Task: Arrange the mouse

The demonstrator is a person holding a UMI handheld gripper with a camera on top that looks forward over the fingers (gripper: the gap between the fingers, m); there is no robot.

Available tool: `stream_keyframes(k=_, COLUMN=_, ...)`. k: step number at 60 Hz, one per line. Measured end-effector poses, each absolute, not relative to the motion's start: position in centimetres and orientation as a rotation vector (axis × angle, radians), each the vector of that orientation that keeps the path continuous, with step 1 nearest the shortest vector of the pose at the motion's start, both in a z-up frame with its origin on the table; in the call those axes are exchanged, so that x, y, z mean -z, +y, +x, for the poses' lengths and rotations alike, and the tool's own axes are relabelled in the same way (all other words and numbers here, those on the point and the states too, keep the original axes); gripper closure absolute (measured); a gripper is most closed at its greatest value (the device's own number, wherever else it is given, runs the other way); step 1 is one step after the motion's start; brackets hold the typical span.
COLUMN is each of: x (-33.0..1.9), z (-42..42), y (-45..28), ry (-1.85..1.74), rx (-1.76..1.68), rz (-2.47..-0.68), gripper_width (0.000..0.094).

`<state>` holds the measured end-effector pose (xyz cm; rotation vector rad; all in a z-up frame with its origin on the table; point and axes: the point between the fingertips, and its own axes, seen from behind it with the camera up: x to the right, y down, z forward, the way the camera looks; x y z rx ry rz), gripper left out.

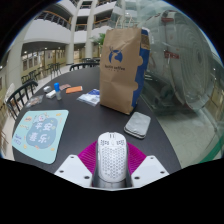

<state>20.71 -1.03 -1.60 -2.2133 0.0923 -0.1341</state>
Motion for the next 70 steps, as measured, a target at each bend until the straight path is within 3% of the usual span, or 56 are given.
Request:
stream_keyframes(k=5, x=-0.3, z=20.1, y=-1.4, ry=0.144, rx=0.134, rz=-2.18, gripper_width=0.0575)
stream_keyframes(k=16, x=-14.2, z=10.5, y=0.1, ry=0.122, rx=0.073, rz=-1.929, gripper_width=0.0577)
stream_keyframes(k=20, x=-16.1, z=5.1, y=1.4, ry=0.099, rx=0.031, rz=-1.901, gripper_width=0.0578)
stream_keyframes(k=24, x=-14.7, z=0.3, y=3.5, ry=0.073, rx=-0.019, rz=-1.934, gripper_width=0.0579)
stream_keyframes(k=30, x=-8.6, z=-5.9, y=3.7, ry=0.038, rx=-0.067, rz=-2.053, gripper_width=0.0579)
stream_keyframes(k=38, x=-1.2, z=-7.4, y=5.1, ry=0.041, rx=-0.038, rz=-2.2, gripper_width=0.0576)
stream_keyframes(k=43, x=1.5, z=-7.2, y=4.8, ry=0.032, rx=0.0, rz=-2.258, gripper_width=0.0541)
stream_keyframes(k=53, x=1.4, z=-7.5, y=5.0, ry=-0.142, rx=0.03, rz=-2.248, gripper_width=0.0385)
stream_keyframes(k=55, x=1.2, z=-8.0, y=4.1, ry=-0.212, rx=-0.007, rz=-2.26, gripper_width=0.0299)
stream_keyframes(k=58, x=0.9, z=-8.4, y=2.4, ry=-0.307, rx=-0.066, rz=-2.267, gripper_width=0.0063)
stream_keyframes(k=70, x=-2.5, z=-2.9, y=-5.6, ry=-0.356, rx=-0.12, rz=-2.192, gripper_width=0.0092)
